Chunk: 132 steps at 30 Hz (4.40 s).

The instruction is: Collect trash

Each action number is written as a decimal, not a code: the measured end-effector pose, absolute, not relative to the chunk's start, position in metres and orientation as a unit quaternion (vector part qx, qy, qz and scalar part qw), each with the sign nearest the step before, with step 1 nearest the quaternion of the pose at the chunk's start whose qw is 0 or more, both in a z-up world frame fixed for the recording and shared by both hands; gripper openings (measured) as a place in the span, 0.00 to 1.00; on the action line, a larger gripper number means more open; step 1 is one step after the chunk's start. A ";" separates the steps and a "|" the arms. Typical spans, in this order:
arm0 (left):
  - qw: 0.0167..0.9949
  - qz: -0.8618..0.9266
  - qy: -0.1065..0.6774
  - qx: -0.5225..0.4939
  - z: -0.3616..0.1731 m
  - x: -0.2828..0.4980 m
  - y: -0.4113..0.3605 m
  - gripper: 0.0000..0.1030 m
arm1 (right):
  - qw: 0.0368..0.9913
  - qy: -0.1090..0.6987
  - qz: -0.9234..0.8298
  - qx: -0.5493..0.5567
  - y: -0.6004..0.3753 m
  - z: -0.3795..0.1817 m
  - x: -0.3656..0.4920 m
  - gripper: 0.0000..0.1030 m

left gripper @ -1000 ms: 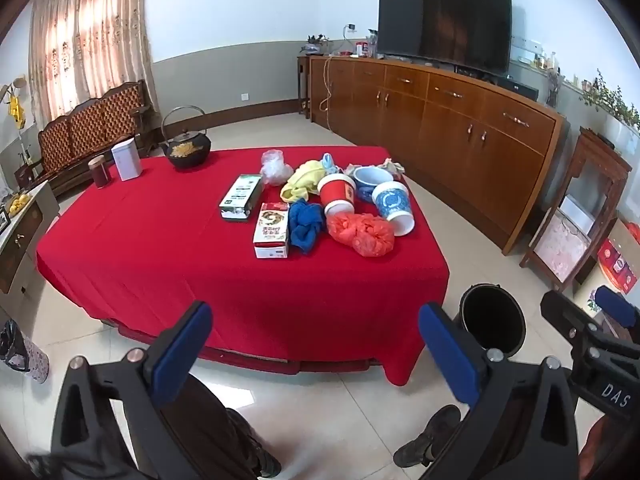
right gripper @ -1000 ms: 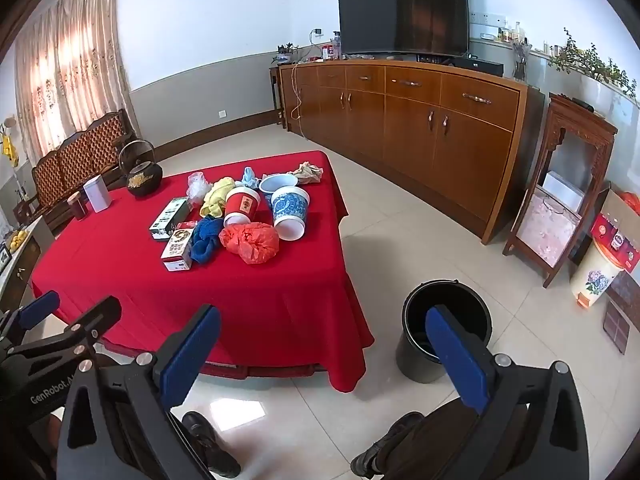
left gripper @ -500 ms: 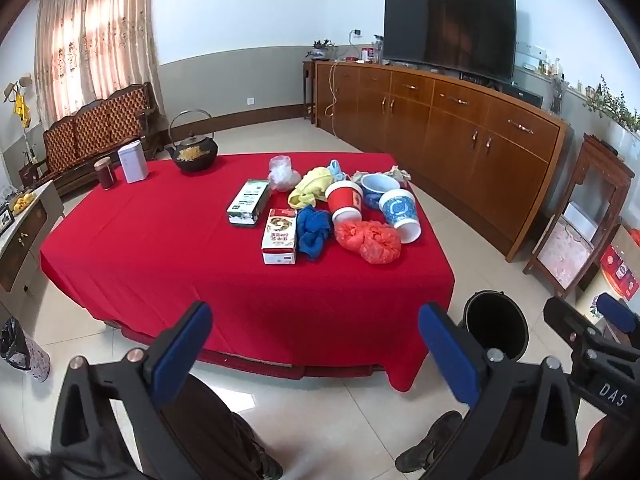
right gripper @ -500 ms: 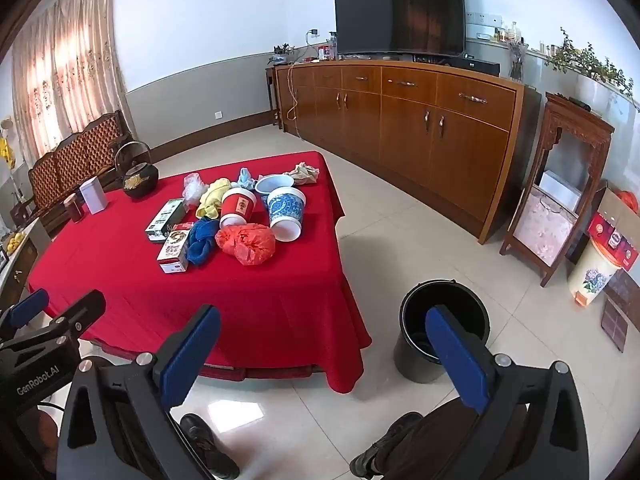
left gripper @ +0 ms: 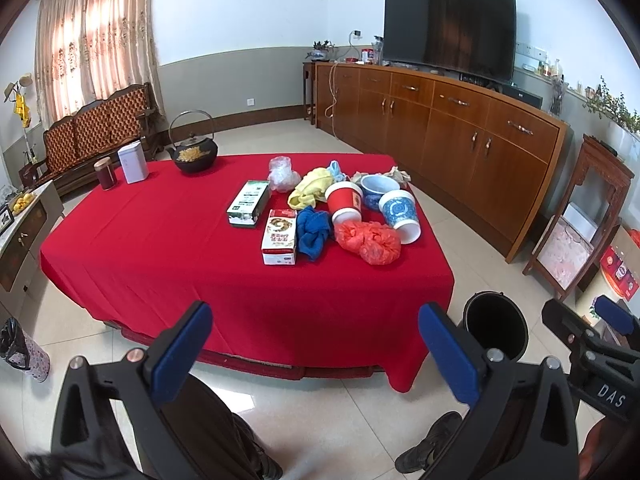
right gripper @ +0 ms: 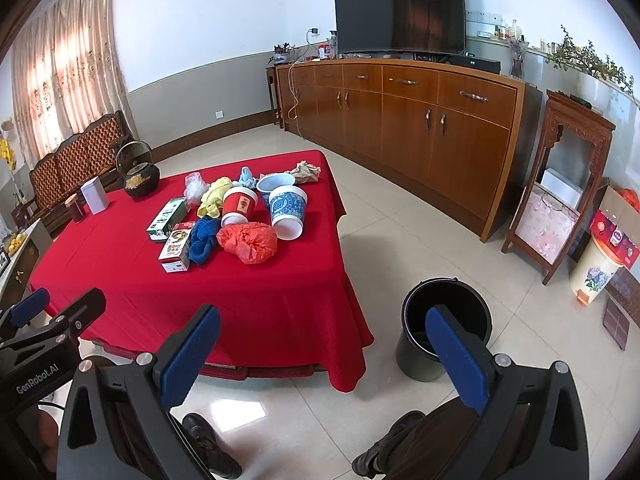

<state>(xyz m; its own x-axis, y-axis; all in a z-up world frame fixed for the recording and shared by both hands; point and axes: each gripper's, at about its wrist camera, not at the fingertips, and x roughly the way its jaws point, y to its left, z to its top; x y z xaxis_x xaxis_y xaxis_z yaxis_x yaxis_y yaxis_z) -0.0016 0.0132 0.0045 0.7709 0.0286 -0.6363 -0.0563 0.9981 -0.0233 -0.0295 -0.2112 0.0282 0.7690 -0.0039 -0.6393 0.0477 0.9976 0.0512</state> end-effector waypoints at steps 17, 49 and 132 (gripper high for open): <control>0.941 0.024 0.338 -0.024 0.005 -0.003 0.014 1.00 | 0.939 0.343 -0.010 0.032 -0.210 0.027 -0.031 1.00; 0.938 0.026 0.344 -0.031 -0.005 0.020 0.028 1.00 | 0.939 0.343 0.002 0.040 -0.207 0.016 -0.009 1.00; 0.900 0.017 0.431 -0.062 -0.128 0.221 0.089 0.53 | 0.898 0.431 0.056 0.074 -0.172 -0.108 0.306 0.59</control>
<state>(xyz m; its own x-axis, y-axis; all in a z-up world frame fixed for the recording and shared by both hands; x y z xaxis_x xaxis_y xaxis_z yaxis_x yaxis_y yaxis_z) 0.2213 0.0892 -0.1282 0.6274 -0.0226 -0.7784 -0.0852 0.9916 -0.0975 0.3063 -0.1715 -0.1076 0.6228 0.1640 -0.7650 -0.0357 0.9827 0.1816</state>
